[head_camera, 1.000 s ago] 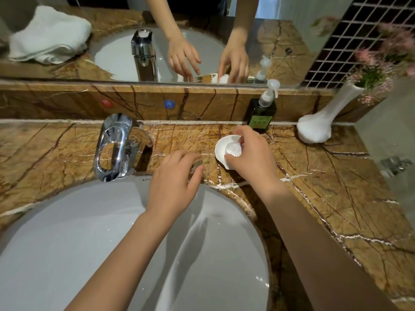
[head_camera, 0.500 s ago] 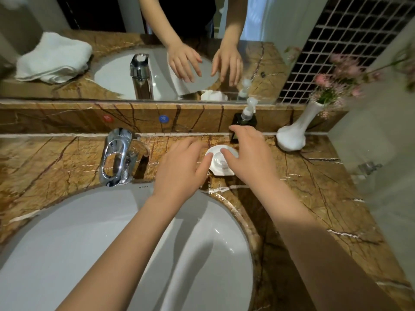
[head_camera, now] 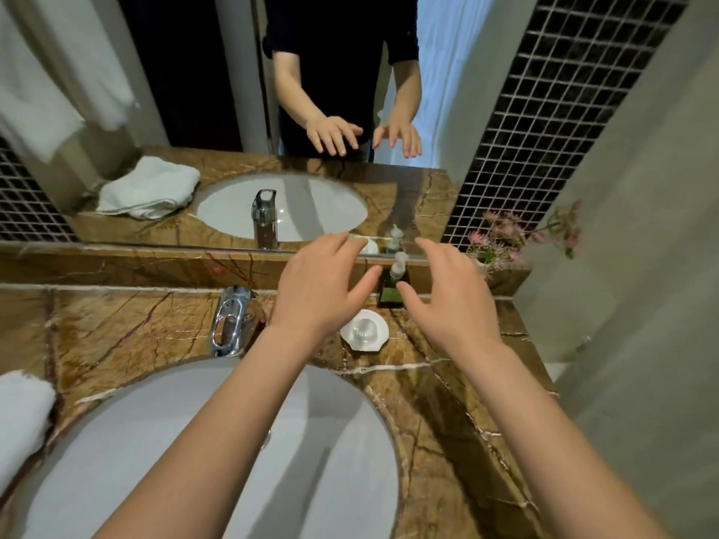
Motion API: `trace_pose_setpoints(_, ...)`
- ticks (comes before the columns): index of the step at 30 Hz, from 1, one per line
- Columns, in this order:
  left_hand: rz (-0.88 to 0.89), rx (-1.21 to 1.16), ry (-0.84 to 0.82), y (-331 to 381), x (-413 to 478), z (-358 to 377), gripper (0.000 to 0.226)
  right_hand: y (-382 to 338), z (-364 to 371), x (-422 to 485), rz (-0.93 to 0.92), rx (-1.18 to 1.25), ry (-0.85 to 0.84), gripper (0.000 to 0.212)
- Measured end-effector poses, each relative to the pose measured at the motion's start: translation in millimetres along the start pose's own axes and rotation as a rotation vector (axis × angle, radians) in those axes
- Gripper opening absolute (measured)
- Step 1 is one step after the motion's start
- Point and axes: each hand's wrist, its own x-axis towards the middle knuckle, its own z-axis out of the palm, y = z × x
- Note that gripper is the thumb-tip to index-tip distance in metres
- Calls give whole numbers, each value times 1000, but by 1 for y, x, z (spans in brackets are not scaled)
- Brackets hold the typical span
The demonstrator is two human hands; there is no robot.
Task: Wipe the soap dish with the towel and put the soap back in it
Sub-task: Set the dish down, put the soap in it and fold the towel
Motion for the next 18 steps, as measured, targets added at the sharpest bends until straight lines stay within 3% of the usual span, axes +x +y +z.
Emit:
trace_pose_setpoints(10,-69,25,29,-30,-33,-25,53,-49,15,-3,-73,89,14,59)
trace_pose_setpoints(18,-242,100,64,-129,-102,-84,52,-169,57,3,-230,181,-69,59)
